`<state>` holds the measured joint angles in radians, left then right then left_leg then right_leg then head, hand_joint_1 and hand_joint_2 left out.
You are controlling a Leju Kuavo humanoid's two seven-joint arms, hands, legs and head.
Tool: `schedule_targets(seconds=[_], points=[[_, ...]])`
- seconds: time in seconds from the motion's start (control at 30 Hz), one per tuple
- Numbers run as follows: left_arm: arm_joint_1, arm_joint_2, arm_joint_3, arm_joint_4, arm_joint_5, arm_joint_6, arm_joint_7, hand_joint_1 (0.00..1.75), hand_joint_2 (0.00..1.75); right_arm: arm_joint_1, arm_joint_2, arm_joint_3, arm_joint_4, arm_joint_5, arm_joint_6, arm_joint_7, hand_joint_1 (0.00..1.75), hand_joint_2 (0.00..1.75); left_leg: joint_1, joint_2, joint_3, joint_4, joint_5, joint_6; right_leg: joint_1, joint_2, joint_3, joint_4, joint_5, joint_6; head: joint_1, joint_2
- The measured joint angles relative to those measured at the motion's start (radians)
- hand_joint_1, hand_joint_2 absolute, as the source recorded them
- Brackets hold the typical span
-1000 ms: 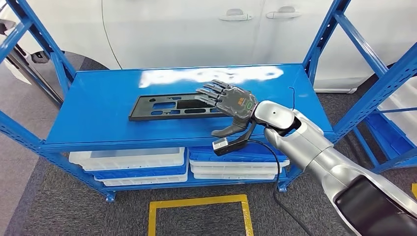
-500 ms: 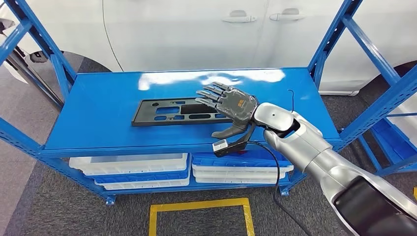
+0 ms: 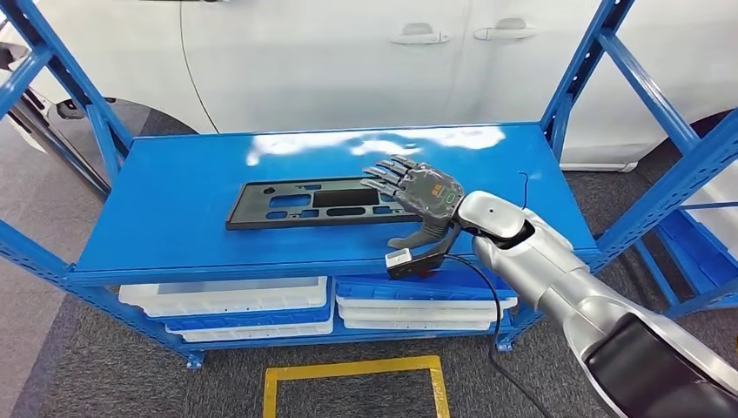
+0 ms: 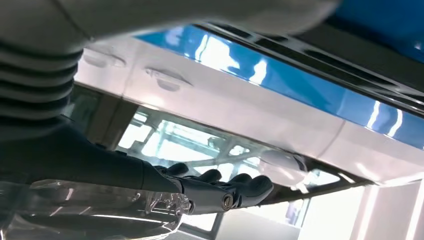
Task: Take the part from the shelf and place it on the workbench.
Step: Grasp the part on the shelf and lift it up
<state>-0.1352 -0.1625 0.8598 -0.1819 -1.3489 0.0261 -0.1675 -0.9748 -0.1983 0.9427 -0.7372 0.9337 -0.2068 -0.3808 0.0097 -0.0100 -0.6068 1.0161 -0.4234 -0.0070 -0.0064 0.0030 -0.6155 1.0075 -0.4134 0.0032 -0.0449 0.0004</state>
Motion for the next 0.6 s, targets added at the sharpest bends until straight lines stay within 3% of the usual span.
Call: schedule_targets(seconds=[0.07,0.13,0.2,0.23,0.27,0.33,0.4,0.53,0.6], points=[[-0.001,0.000,-0.004,0.000,0.000,-0.001,-0.002,0.00,0.00,0.000,0.013,-0.007,0.040,-0.003,-0.009,0.001,0.00,1.75,0.000,0.002,-0.024,0.059,-0.038,-0.011,-0.006,0.000,0.005,-0.007,0.003,-0.012,0.000,0.000],[-0.003,0.000,-0.010,0.000,-0.001,-0.003,-0.003,0.00,0.00,0.004,0.025,-0.012,0.078,-0.007,-0.017,0.004,0.00,1.75,0.002,0.003,-0.084,0.188,-0.101,-0.018,-0.004,-0.001,0.006,-0.007,0.002,-0.018,0.000,0.000],[-0.002,0.000,-0.015,0.000,-0.002,-0.005,-0.003,0.00,0.00,0.012,0.031,-0.016,0.113,-0.011,-0.022,0.007,0.00,1.75,0.002,0.003,-0.130,0.279,-0.126,-0.020,-0.002,-0.002,0.006,-0.007,0.001,-0.019,0.000,0.000],[-0.002,0.000,-0.018,0.000,-0.002,-0.006,-0.003,0.00,0.00,0.015,0.033,-0.019,0.129,-0.013,-0.025,0.008,0.00,1.75,0.002,0.003,-0.127,0.270,-0.110,-0.019,-0.001,-0.002,0.006,-0.006,0.001,-0.019,0.000,0.000],[-0.002,0.000,-0.019,0.000,-0.002,-0.007,-0.003,0.00,0.00,0.018,0.035,-0.022,0.144,-0.014,-0.029,0.009,0.00,1.75,0.002,0.003,-0.105,0.222,-0.079,-0.016,0.000,-0.002,0.007,-0.006,0.000,-0.018,0.000,0.000],[-0.003,0.001,-0.021,0.000,-0.002,-0.007,-0.003,0.00,0.00,0.019,0.039,-0.031,0.165,-0.017,-0.036,0.010,0.00,1.75,0.000,0.003,-0.035,0.080,-0.017,-0.005,0.003,-0.001,0.007,-0.003,-0.002,-0.015,0.000,0.000],[-0.005,0.001,-0.022,0.000,-0.002,-0.007,-0.003,0.00,0.00,0.019,0.042,-0.039,0.184,-0.018,-0.039,0.015,0.00,1.75,-0.005,0.003,0.003,0.003,0.002,0.007,0.006,0.001,0.005,-0.001,-0.002,-0.006,0.000,0.000],[-0.005,0.001,-0.023,0.000,-0.002,-0.008,-0.004,0.00,0.00,0.017,0.048,-0.056,0.218,-0.019,-0.038,0.040,0.00,1.75,-0.004,0.003,0.010,-0.013,0.007,0.029,0.002,0.002,-0.001,0.014,-0.015,0.018,0.000,0.000],[-0.007,0.001,-0.026,0.000,-0.002,-0.008,-0.005,0.00,0.00,0.015,0.049,-0.066,0.234,-0.017,-0.038,0.056,0.00,1.75,-0.001,0.004,0.013,-0.019,0.010,0.037,-0.002,0.001,-0.041,0.105,-0.068,0.026,0.000,0.000]])
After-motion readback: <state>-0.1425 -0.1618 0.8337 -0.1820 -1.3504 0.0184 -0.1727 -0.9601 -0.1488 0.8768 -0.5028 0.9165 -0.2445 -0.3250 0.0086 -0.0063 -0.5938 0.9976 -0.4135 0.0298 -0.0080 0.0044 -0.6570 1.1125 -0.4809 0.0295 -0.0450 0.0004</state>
